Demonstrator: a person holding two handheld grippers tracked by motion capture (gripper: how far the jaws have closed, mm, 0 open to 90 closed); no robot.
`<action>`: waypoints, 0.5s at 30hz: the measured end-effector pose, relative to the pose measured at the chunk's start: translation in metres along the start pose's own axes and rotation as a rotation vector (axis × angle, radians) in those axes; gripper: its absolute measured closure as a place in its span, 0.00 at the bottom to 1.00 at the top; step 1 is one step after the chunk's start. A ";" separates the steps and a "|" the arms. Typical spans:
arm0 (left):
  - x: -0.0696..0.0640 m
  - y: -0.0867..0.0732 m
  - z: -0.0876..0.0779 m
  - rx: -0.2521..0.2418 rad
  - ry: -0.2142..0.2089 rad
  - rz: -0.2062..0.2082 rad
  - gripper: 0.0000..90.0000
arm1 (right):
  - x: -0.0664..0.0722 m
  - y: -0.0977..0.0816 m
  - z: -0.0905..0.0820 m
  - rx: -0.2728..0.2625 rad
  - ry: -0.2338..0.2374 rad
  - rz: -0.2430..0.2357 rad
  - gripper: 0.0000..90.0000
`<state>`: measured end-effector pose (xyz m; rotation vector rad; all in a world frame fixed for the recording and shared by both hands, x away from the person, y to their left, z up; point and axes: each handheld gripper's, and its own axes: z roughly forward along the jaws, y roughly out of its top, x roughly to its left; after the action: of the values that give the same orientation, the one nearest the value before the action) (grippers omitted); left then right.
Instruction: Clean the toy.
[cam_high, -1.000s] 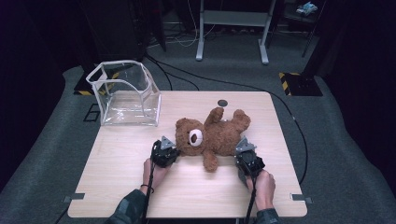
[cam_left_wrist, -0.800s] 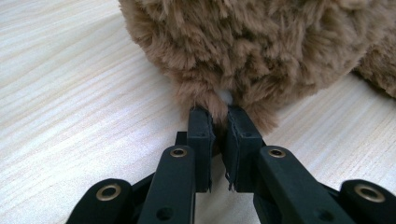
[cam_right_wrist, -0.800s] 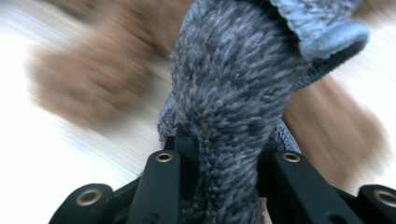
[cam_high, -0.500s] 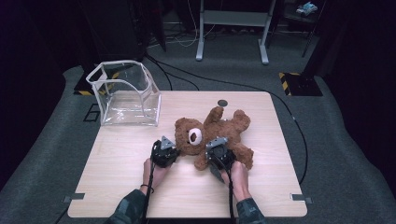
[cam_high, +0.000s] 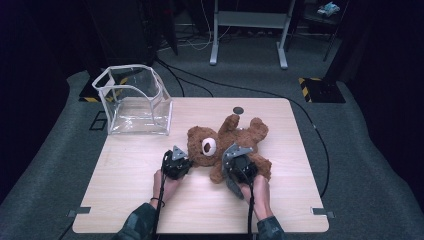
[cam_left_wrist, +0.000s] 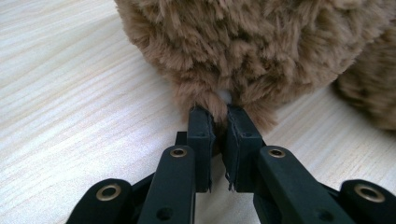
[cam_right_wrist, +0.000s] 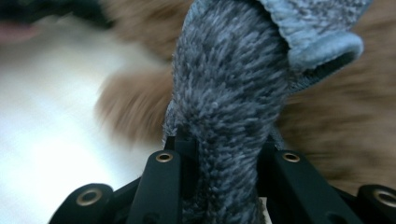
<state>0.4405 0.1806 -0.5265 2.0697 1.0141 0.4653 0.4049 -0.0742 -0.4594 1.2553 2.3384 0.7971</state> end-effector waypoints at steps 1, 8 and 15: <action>0.000 0.000 0.000 -0.002 0.001 -0.001 0.90 | -0.002 0.002 0.000 -0.008 -0.009 0.010 0.81; 0.000 0.000 0.000 -0.001 -0.002 -0.004 0.90 | 0.008 -0.001 0.028 0.018 0.074 0.010 0.81; 0.000 0.000 0.000 -0.001 -0.003 -0.005 0.90 | 0.017 -0.015 0.021 0.049 0.271 0.002 0.81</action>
<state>0.4405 0.1806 -0.5267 2.0662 1.0167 0.4603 0.3975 -0.0604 -0.4859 1.2364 2.5826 0.9700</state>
